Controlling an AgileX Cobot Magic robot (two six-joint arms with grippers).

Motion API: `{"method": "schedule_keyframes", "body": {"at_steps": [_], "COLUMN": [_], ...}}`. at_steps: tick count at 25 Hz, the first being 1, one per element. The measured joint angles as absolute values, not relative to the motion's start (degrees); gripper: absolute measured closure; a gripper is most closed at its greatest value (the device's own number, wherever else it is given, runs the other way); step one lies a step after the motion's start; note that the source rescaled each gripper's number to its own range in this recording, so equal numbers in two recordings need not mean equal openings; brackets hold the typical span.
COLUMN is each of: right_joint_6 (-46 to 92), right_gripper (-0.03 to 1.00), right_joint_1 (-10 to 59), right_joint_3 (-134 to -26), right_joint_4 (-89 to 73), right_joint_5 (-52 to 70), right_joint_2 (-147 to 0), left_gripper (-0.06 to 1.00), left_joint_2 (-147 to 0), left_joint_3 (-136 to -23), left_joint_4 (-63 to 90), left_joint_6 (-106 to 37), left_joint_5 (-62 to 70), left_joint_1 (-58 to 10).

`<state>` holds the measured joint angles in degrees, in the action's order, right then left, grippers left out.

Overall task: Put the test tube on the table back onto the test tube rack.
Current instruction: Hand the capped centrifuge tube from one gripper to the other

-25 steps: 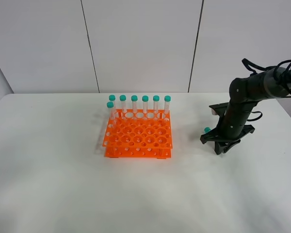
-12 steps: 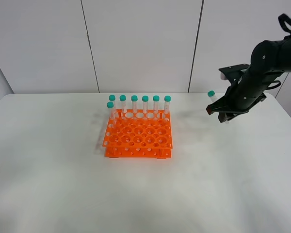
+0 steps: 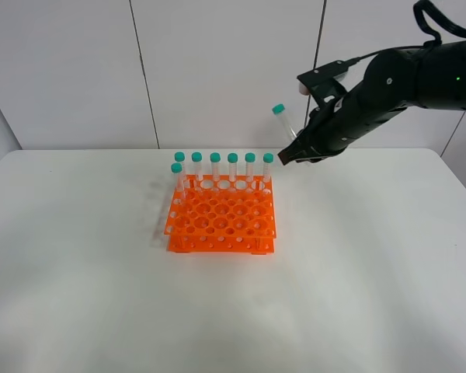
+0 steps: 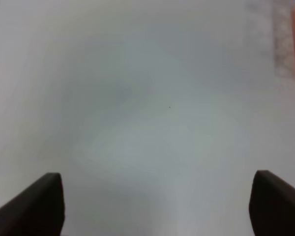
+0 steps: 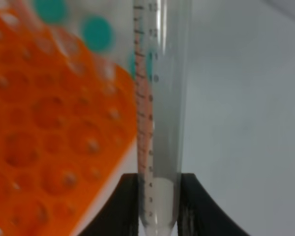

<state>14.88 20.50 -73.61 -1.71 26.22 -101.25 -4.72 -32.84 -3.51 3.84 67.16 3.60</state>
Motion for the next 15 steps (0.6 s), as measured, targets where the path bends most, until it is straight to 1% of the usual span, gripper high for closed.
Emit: {"method": "schedule_keyframes", "body": {"at_steps": [4, 6, 11, 15], "right_joint_6": [13.6, 13.4, 12.9, 11.3], "right_gripper": [0.96, 0.96, 0.96, 0.96], "right_joint_1": [27.1, 30.3, 37.2, 39.6], "right_joint_3": [-73.2, -71.8, -64.4, -57.4], "right_joint_4": [-1.3, -1.3, -1.4, -1.5], "right_joint_5": [18.7, 12.4, -5.8, -18.3], "right_joint_2": [-101.2, -101.2, -99.4, -96.7], "left_gripper": [0.13, 0.13, 0.13, 0.13], "left_joint_2": [-4.7, -4.7, -4.7, -4.7], "left_joint_3": [-32.8, -32.8, -32.8, -32.8], "left_joint_4": [-3.5, -3.5, -3.5, -3.5], "left_joint_6": [3.8, 3.8, 3.8, 3.8], "left_joint_5": [67.2, 67.2, 67.2, 67.2], "left_joint_1": [3.6, 3.6, 3.6, 3.6]}}
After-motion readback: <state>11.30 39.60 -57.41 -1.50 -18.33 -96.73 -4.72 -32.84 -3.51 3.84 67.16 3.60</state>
